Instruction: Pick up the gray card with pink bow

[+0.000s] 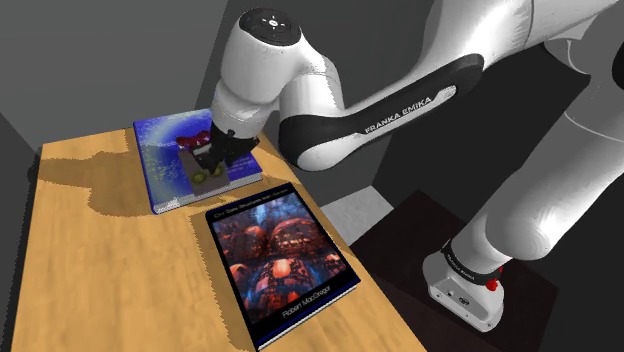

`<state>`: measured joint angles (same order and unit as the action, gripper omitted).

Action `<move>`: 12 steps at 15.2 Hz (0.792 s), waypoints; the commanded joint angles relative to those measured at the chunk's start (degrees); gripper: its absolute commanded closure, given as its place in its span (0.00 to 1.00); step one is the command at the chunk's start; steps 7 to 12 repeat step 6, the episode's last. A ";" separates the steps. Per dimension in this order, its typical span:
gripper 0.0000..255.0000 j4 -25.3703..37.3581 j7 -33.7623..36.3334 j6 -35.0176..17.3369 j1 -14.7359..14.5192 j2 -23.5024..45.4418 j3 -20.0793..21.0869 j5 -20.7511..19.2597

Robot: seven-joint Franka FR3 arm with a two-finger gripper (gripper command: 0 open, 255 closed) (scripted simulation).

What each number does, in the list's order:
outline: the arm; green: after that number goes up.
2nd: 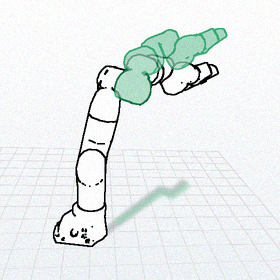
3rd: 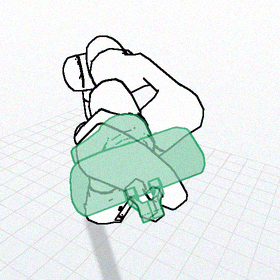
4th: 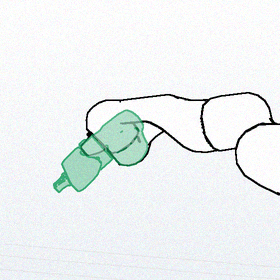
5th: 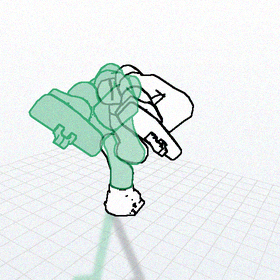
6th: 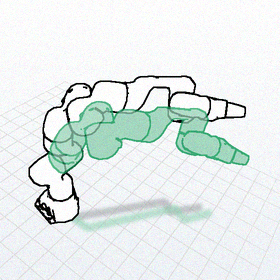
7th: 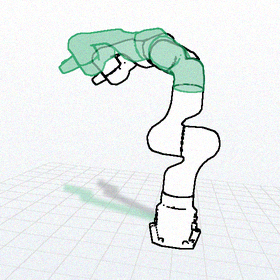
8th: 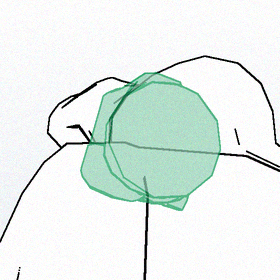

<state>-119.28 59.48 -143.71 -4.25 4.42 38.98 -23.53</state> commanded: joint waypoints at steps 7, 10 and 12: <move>1.00 1.89 -3.05 3.15 0.31 -2.19 0.42 3.67; 1.00 1.89 -3.05 3.15 0.31 -2.19 0.42 3.67; 1.00 1.89 -3.05 3.15 0.31 -2.19 0.42 3.67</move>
